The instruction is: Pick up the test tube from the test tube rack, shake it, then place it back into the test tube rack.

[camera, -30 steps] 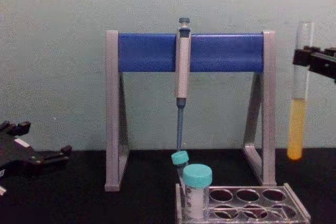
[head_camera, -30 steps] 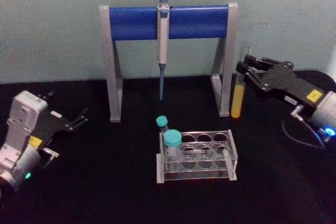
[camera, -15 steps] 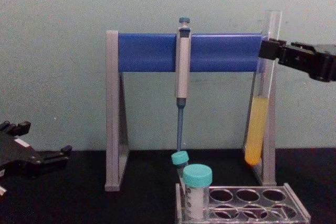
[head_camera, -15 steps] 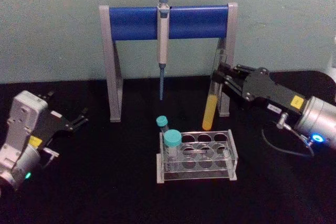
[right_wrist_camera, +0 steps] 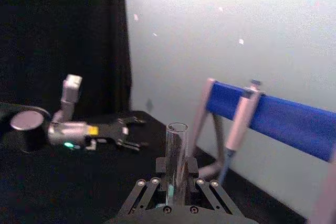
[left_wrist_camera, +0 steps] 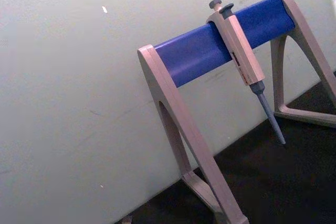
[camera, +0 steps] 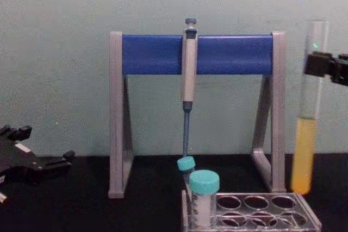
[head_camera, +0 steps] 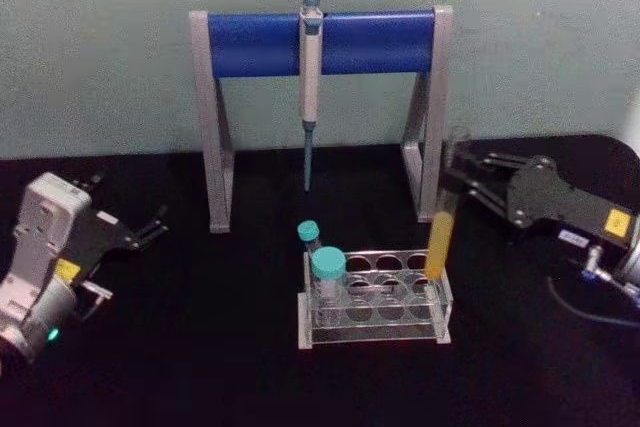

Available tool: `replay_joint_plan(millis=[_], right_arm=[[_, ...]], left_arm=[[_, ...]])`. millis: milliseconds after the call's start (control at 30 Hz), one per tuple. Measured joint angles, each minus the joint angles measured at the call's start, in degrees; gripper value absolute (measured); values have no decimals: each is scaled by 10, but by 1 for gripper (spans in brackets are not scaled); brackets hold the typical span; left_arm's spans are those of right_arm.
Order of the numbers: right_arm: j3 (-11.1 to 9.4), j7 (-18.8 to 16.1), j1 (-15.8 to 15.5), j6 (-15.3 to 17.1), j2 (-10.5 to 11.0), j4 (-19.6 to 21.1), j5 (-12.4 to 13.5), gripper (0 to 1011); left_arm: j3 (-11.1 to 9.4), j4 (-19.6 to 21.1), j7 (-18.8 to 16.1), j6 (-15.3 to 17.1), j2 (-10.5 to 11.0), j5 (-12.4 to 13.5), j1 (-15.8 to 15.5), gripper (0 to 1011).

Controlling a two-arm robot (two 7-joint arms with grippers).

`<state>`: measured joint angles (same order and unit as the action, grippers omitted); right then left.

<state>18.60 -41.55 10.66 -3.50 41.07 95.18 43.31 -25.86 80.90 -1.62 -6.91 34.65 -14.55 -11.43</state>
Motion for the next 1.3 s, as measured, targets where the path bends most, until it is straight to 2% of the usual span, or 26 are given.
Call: replay_joint_plan(millis=[133,233,367,533,700,800,1000,1300], right_arm=[[-11,30,-8,-1,12,2,-11,228],[-15,47,-8,-2,11,2,-21,228],[-18,81,4,-3,-8,-10,-40,228],[-15,88,23,-3,-34,-29,-47,228],[0,74,45,-2,-58,-47,-48,228],[9,59,53,-1,-64,-51,-45,228],[22,33,55,3,-59,-50,-37,228],[38,19,58,3,-55,-61,-35,228]], left_arm=[[0,0,0,0,0,0,0,1001],[0,0,0,0,0,0,0,1002],[0,0,0,0,0,0,0,1002],[0,0,0,0,0,0,0,1001],[0,0,0,0,0,0,0,1001],[0,0,0,0,0,0,0,1001],[0,0,0,0,0,0,0,1001],[0,0,0,0,0,0,0,1001]])
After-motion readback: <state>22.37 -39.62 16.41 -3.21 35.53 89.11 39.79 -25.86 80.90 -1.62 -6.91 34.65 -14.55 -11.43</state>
